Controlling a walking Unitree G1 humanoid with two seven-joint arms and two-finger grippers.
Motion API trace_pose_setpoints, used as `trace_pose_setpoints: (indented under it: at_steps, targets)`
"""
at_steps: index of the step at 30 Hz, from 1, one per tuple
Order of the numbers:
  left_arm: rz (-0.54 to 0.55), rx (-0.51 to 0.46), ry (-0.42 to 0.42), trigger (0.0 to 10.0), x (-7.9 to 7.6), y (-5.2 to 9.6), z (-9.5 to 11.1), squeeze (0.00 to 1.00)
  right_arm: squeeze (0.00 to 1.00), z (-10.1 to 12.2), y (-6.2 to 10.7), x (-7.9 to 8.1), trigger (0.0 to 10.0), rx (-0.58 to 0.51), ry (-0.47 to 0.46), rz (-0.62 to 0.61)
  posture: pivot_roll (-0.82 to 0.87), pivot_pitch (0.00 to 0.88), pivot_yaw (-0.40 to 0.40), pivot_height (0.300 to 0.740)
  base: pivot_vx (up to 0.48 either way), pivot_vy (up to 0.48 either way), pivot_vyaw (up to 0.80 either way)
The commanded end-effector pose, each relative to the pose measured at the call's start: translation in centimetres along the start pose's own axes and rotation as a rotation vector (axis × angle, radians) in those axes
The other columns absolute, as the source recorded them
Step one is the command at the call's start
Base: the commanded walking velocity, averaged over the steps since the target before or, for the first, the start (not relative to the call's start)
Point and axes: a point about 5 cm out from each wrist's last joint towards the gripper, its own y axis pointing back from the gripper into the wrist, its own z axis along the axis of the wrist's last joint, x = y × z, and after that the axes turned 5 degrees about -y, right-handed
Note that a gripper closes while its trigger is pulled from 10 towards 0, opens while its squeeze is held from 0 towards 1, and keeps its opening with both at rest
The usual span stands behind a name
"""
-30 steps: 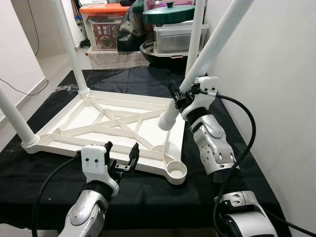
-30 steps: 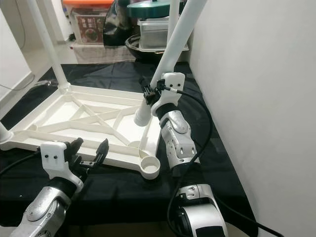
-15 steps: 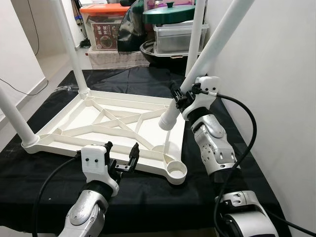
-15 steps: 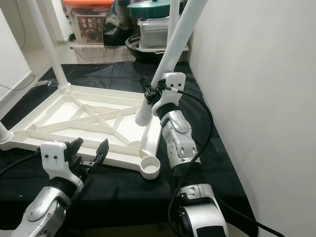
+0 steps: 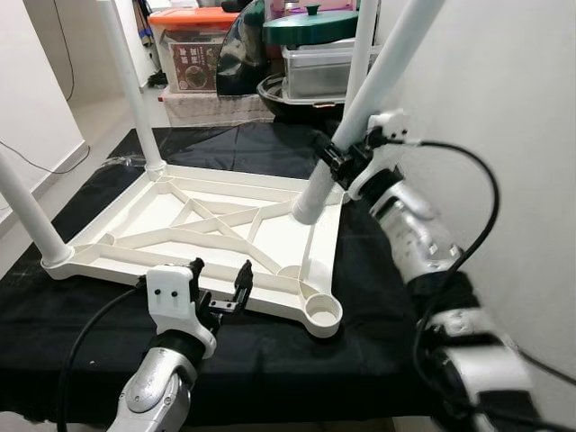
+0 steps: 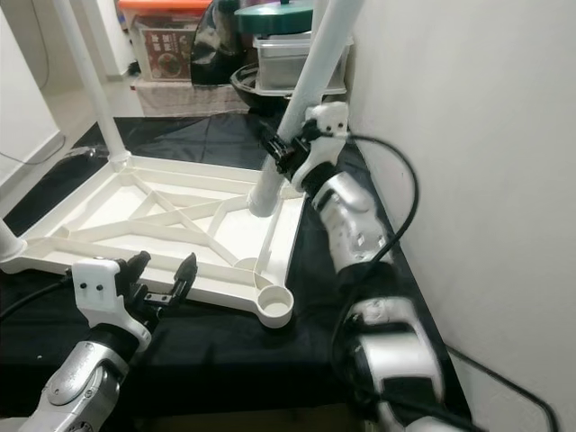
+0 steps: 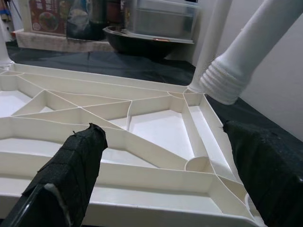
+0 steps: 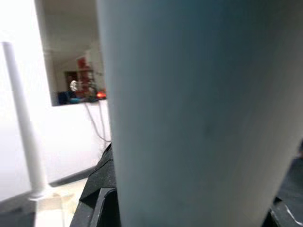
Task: Building children table
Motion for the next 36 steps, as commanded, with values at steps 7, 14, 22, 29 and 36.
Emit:
trace_pose_setpoints:
  at_steps: [7,14,22,29,36]
  targets:
    - [-0.009,0.023,0.001,10.0,-1.0,1.9,0.7,0.00,0.00,2.8,0.6,0.4,10.0,0.183,-0.101,0.544,0.04,0.117,-0.052,0.740,0.000,0.000,0.00]
    - [-0.044,0.056,-0.018,10.0,-1.6,3.9,1.0,0.00,0.00,2.1,1.2,1.2,10.0,0.302,-0.056,0.723,0.06,0.186,-0.040,0.740,0.000,0.000,0.00]
    - [-0.191,0.107,-0.019,10.0,-3.6,5.7,0.9,0.00,0.00,-0.1,1.6,2.4,10.0,0.395,-0.037,0.832,0.10,0.241,-0.014,0.740,0.000,0.000,0.00]
    - [-0.258,0.152,-0.018,10.0,-4.5,7.2,1.1,0.00,0.00,-1.0,2.4,2.5,10.0,0.444,-0.026,0.864,0.12,0.273,0.002,0.740,0.000,0.000,0.00]
    - [-0.261,0.185,-0.030,10.0,-4.3,7.6,1.2,0.00,0.00,0.0,3.4,2.0,10.0,0.468,0.036,0.871,0.13,0.272,0.025,0.740,0.000,0.000,0.00]
